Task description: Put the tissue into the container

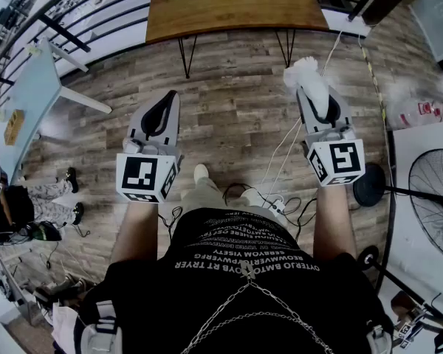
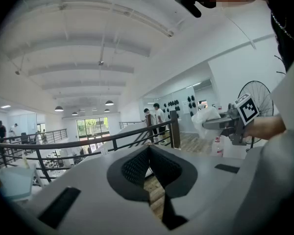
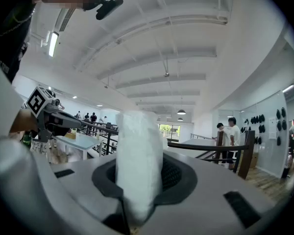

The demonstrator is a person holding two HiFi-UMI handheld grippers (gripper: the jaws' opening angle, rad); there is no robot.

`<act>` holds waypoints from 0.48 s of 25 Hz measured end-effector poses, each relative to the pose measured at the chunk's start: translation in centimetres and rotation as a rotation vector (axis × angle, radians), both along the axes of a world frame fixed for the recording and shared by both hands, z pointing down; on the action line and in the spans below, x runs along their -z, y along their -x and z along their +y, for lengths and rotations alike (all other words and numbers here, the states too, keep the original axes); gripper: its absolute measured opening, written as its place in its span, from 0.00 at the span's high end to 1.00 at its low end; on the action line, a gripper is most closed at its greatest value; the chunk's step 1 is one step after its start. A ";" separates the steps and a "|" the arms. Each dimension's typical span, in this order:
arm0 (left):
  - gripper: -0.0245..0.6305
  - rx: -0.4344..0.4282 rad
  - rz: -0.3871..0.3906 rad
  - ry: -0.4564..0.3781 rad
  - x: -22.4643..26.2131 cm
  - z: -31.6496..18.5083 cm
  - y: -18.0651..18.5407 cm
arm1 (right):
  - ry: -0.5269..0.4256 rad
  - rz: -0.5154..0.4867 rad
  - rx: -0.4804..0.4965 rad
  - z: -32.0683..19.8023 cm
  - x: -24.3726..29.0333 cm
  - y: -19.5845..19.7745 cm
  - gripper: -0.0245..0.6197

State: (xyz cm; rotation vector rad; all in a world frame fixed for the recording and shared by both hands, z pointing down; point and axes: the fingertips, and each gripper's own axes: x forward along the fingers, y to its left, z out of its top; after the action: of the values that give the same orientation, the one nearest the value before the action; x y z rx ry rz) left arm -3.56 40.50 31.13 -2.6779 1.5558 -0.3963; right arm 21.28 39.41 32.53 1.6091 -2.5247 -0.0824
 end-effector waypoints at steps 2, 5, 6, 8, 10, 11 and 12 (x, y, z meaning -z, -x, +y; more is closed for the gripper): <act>0.93 -0.026 0.007 -0.008 0.3 1.0 -0.4 | 0.008 0.007 -0.001 1.5 -0.2 0.6 0.79; 0.93 -0.059 0.011 -0.029 1.0 2.5 -0.5 | 0.019 0.011 0.006 4.0 -0.6 2.0 0.79; 0.93 -0.067 0.014 -0.037 1.3 3.0 -0.2 | 0.025 0.011 0.007 4.8 -0.8 2.5 0.79; 0.93 -0.079 0.020 -0.048 1.6 4.1 0.9 | 0.039 0.017 0.000 6.5 -1.3 3.7 0.79; 0.93 -0.089 0.022 -0.043 1.2 5.7 2.5 | 0.057 0.022 -0.013 8.3 -1.9 5.1 0.79; 0.93 -0.094 0.020 -0.037 0.8 6.5 3.5 | 0.065 0.018 -0.022 9.2 -2.2 5.9 0.79; 0.93 -0.095 0.020 -0.031 0.4 7.4 4.6 | 0.073 0.010 -0.032 10.1 -2.5 6.8 0.79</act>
State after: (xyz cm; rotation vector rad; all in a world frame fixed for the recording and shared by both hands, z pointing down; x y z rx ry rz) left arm -8.18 47.95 30.71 -2.7265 1.4205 -0.3407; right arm 14.49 49.54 35.05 1.6164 -2.4640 0.0057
